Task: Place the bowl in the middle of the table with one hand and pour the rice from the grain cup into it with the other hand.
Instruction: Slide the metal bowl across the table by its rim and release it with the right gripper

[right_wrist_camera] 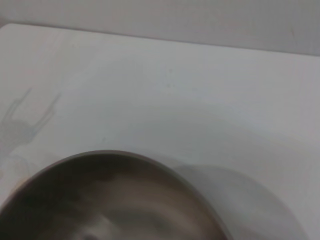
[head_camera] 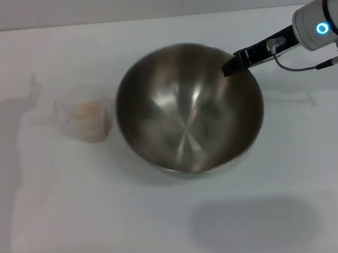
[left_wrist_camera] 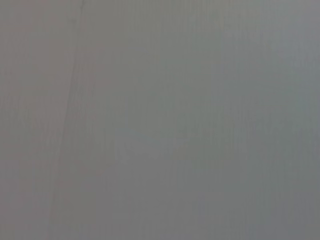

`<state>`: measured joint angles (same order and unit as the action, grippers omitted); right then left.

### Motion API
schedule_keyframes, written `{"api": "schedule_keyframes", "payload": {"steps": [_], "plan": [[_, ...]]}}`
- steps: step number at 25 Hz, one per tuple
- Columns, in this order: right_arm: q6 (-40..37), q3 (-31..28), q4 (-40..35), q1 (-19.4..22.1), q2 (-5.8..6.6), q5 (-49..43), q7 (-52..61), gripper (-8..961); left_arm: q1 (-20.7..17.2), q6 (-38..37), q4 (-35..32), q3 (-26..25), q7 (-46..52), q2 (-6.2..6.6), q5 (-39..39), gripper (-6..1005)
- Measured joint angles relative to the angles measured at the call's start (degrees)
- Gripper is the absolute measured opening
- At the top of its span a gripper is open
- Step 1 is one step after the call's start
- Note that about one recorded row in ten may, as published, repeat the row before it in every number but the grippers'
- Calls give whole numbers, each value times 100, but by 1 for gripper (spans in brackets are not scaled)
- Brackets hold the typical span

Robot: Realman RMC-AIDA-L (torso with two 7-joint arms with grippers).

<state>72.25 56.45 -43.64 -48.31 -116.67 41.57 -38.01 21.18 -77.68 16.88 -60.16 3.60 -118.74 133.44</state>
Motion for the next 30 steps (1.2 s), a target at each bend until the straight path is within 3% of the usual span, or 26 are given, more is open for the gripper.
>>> {"api": "schedule_keyframes", "payload": {"steps": [4,9,10,12,15,19,20,21,22,25,29,30], "plan": [[-54,67,10,-5,0,-1,3,57,-1,-26,0,5,0,0,-11,845],[-111,77,-193,51,-16,-23,1,183,0,-31,0,4,0,-4,-12,844],[-130,76,-325,83,-20,-53,2,208,0,-31,0,4,0,-4,-12,844],[-153,71,-687,192,-51,-143,35,425,-11,-36,0,4,0,-6,-12,844],[-258,108,-1660,479,-180,-211,19,465,-27,-40,0,4,0,-8,-13,844],[-657,417,-2422,789,-249,-189,-18,518,-57,-62,-1,4,0,-14,-11,843],[-1299,796,-2869,1109,-272,-88,-43,531,-58,-66,0,4,0,-17,-10,843],[-1299,796,-2869,1109,-272,-88,-43,544,-63,-70,0,4,1,-18,-9,843],[-1774,1064,-3027,1308,-274,30,-92,558,-67,-73,0,4,2,-18,-8,843],[-3522,1935,-3304,1977,-276,650,-604,571,-80,-74,-6,4,4,-18,-14,843],[-6076,3122,-3047,2516,-293,1830,-1875,570,-80,-73,-9,4,5,-17,-16,842],[-7301,3690,-2744,2556,-293,2269,-2263,570,-85,-72,-9,4,6,-19,-18,842]]}}
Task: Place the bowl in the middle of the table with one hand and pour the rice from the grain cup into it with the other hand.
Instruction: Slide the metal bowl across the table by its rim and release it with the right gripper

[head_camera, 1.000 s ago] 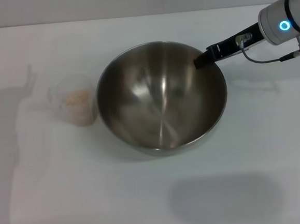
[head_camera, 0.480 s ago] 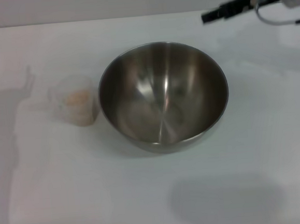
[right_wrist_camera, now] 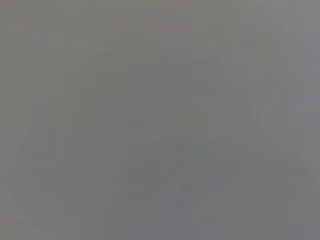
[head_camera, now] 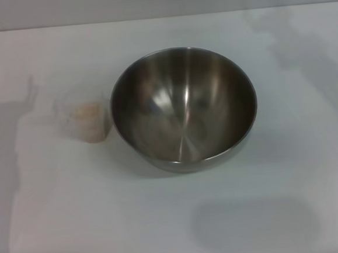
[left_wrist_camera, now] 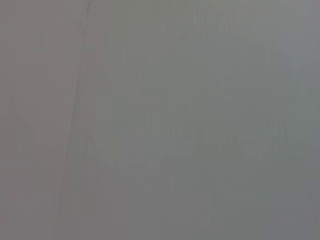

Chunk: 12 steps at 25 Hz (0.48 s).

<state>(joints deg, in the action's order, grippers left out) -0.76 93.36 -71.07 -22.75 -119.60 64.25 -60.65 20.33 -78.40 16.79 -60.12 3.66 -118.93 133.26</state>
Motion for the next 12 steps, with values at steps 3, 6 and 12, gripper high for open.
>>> {"api": "schedule_keyframes", "payload": {"steps": [3,6,12], "plan": [[-1074,542,271,-17,0,131,-60,570,-15,0,9,0,1,-4,0,842],[-3286,1603,810,-79,0,124,318,570,-29,0,22,0,3,-7,2,842],[-5607,2368,2126,-238,10,-501,2268,569,-53,24,14,1,3,-7,0,841]]}}
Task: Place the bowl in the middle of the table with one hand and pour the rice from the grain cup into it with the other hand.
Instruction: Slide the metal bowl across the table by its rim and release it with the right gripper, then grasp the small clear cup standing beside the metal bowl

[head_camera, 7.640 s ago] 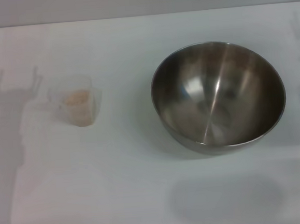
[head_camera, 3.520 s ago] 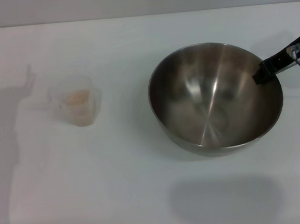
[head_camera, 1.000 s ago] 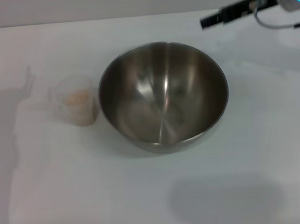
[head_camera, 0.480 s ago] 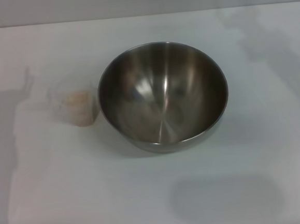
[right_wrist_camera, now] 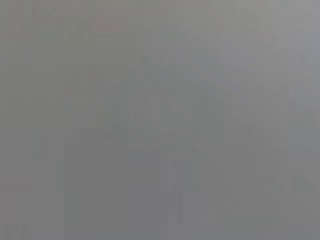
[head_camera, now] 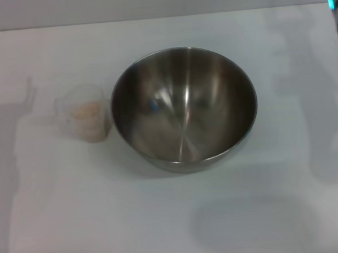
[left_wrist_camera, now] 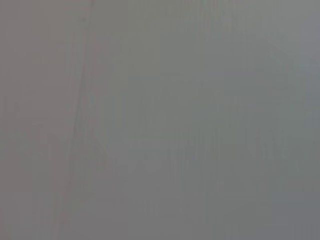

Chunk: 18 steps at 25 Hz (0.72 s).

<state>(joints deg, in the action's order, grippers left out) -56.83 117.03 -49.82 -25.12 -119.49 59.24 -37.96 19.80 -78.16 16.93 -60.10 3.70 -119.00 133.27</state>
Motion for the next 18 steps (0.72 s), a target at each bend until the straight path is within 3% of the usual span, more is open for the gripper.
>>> {"api": "schedule_keyframes", "payload": {"steps": [2,3,5,6,7,10,18], "plan": [[-731,39,688,-45,6,-409,1330,569,-29,11,-4,34,0,-4,17,841],[-1347,5,1490,-123,17,-756,2771,569,-52,18,-6,69,0,-6,18,841],[-1891,-71,2616,-316,50,-935,4273,568,-159,80,-24,455,-10,-9,6,841],[-1891,-71,2616,-316,50,-935,4273,568,-159,80,-24,455,-10,-9,6,841],[-1980,-165,3089,-383,66,-943,4775,567,-258,130,-18,729,-55,-9,2,841],[-1983,-204,3193,-388,68,-948,4832,566,-325,158,-1,853,-81,-10,0,840],[-2019,-267,3716,-433,96,-967,4712,566,-1119,223,313,1608,-594,-16,-7,840]]}}
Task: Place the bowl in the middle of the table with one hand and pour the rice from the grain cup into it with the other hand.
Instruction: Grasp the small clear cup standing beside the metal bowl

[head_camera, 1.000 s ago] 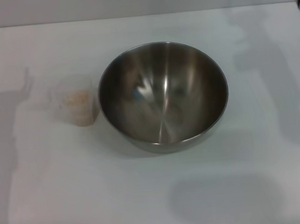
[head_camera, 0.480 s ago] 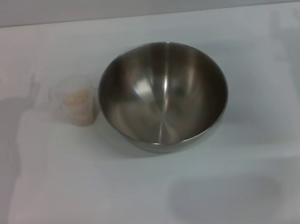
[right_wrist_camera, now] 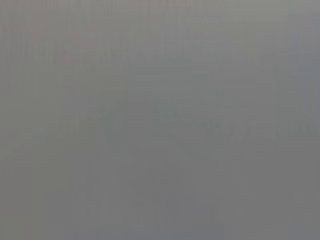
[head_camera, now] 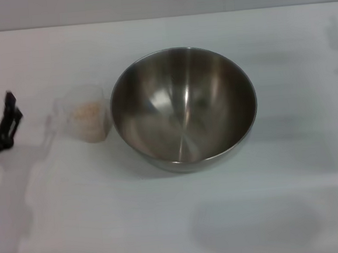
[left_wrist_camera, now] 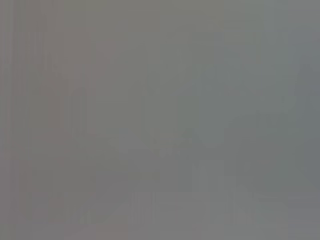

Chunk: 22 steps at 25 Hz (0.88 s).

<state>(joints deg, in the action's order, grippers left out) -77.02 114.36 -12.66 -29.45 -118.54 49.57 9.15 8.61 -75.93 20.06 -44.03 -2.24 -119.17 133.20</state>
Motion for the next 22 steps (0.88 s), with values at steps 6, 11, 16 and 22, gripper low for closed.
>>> {"api": "schedule_keyframes", "payload": {"steps": [6,11,16,22], "plan": [[23,-38,109,-88,66,-1,-50,566,-133,96,14,376,-8,-1,2,839],[20,-37,152,-139,84,-1,-74,566,-135,731,263,614,-146,-1,-8,839],[-17,-37,158,-125,85,-17,-91,566,15,1137,362,615,-231,-1,-241,838],[-31,-37,163,-66,74,-42,-102,565,254,1426,320,587,-233,-2,-402,838]]}}
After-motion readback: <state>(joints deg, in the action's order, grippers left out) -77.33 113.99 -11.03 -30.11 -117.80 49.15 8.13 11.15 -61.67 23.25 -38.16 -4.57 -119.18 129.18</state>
